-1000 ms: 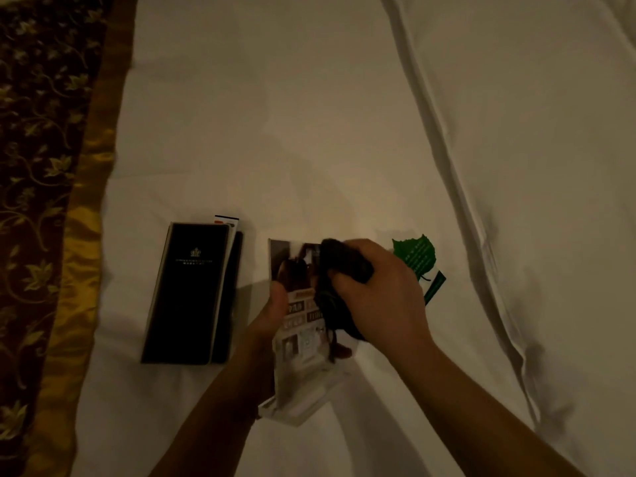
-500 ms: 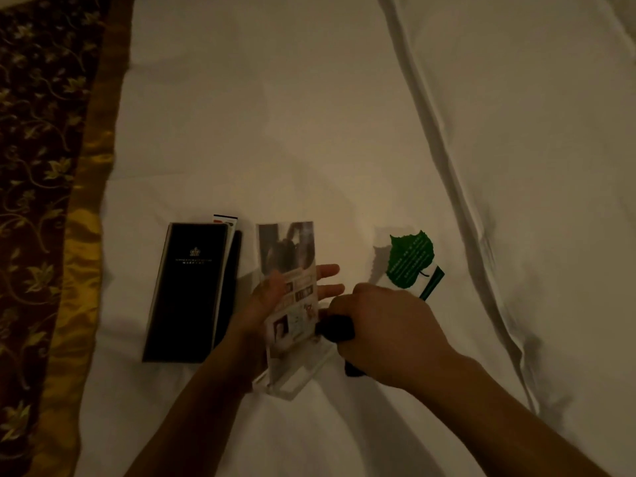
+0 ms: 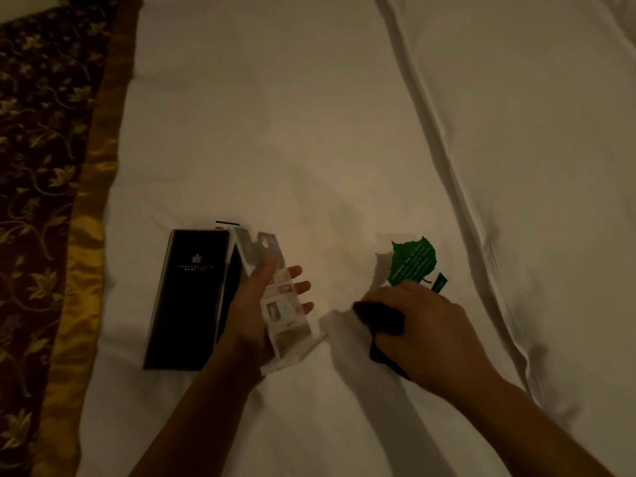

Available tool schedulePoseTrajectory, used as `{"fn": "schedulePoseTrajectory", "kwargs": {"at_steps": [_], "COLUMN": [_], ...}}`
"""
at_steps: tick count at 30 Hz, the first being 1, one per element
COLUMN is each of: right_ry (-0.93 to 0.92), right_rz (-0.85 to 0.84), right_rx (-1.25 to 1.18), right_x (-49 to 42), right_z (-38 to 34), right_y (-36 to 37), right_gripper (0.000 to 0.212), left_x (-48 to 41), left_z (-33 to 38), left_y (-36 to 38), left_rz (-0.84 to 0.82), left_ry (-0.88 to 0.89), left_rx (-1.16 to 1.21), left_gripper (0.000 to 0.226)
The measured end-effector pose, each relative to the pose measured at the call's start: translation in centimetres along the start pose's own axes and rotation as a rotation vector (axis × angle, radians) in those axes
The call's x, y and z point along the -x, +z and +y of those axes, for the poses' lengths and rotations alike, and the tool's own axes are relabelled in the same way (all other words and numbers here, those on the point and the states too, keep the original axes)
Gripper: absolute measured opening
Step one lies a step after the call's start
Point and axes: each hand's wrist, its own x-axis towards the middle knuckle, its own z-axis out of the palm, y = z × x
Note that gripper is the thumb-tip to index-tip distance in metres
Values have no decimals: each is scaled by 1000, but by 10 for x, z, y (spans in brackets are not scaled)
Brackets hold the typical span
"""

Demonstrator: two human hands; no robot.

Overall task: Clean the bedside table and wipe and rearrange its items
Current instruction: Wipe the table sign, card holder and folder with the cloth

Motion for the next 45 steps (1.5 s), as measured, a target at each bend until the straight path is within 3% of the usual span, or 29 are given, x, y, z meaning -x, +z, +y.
{"fn": "schedulePoseTrajectory", "kwargs": {"at_steps": [3,7,9,14,16,18,20,22,25,27,30,32,36,41,45], "right_ry": [60,104,139,156,143,122,101,78,38,2,-33,-40,-56,-56,-61], "right_rz": [90,127,152,166,156,159,165,158,128,86,43,25,22,22,45], "right_rx": [-108,-179,-224,-268,-250,-250,-247,-246,-229,-206,-181,-185,-192,-216,-383], "right_x": [0,5,7,9,8,6,5,3,1,0,-1,-3,-6,-6,-8], "right_z": [8,10,12,13,11,8,4,-2,-14,-22,-35,-41,-50,-58,-73], "right_y": [-10,-14,-13,-10,-6,-3,2,8,17,24,35,42,49,57,57], "right_gripper": [32,39,42,47,47,46,46,47,45,43,39,39,38,39,43], "left_x": [-13,-39,-52,-54,-45,-37,-33,-32,-34,-37,-45,-51,-49,-28,-1], "left_z": [5,11,10,-6,-10,-9,-5,2,6,5,7,11,14,2,-8], "left_y": [16,50,60,32,4,-31,-67,-101,-137,-144,-150,-157,-165,-155,-141], "left_rz": [68,97,108,184,242,385,568,734,674,543,464,443,374,352,319], "left_ry": [131,114,107,158,226,326,391,263,80,51,37,18,35,70,113], "left_rx": [-259,-431,-494,-493,-523,-686,-1015,-1203,-1094,-975,-980,-952,-654,-503,-384], "left_gripper": [76,113,103,38,25,25,40,55,68,77,88,81,46,43,38]}}
